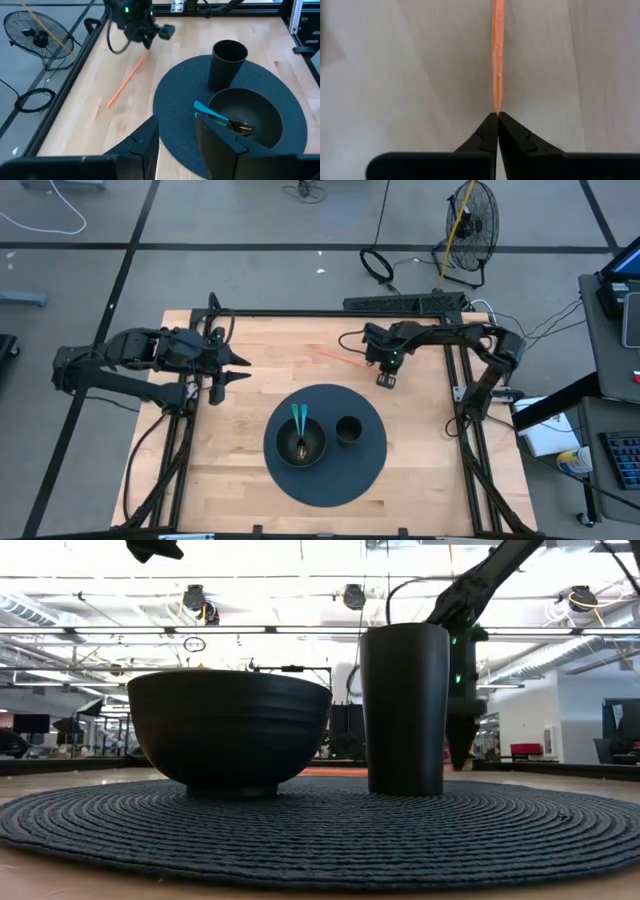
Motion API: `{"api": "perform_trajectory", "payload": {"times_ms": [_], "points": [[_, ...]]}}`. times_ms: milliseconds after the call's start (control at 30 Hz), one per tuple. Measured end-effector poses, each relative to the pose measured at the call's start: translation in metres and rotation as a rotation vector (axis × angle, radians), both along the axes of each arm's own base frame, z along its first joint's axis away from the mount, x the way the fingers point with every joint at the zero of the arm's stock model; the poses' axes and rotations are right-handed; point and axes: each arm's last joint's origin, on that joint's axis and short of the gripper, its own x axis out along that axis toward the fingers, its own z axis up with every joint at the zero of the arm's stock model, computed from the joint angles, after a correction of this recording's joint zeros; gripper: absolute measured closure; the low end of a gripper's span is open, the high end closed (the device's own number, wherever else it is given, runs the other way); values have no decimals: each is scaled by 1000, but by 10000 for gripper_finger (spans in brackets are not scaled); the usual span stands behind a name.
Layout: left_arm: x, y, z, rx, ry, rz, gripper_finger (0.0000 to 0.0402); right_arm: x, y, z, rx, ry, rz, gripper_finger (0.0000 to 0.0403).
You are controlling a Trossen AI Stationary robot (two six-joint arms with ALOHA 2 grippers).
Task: Pick & Place Utensil
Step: Put the orange straw into the black cup
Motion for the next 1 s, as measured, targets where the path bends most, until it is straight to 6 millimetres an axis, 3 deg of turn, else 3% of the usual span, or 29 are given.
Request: {"api": "perform_trajectory", "payload": {"times_ms": [133, 333, 667, 800, 1000], "points": [[1, 0, 1, 1, -13, -1, 266, -13, 14, 21, 23, 20, -43, 401], [1, 0, 1, 7, -16, -4, 266, -42, 45, 34, 99, 42, -155, 402], [11, 0, -2, 8, 5, -6, 266, -108, 105, 3, 186, 151, -455, 402], [15, 0, -2, 23, -1, -16, 266, -119, 125, -5, 218, 126, -508, 403], [23, 0, -4, 35, -1, -33, 266, -119, 145, -8, 276, 54, -513, 398]]}}
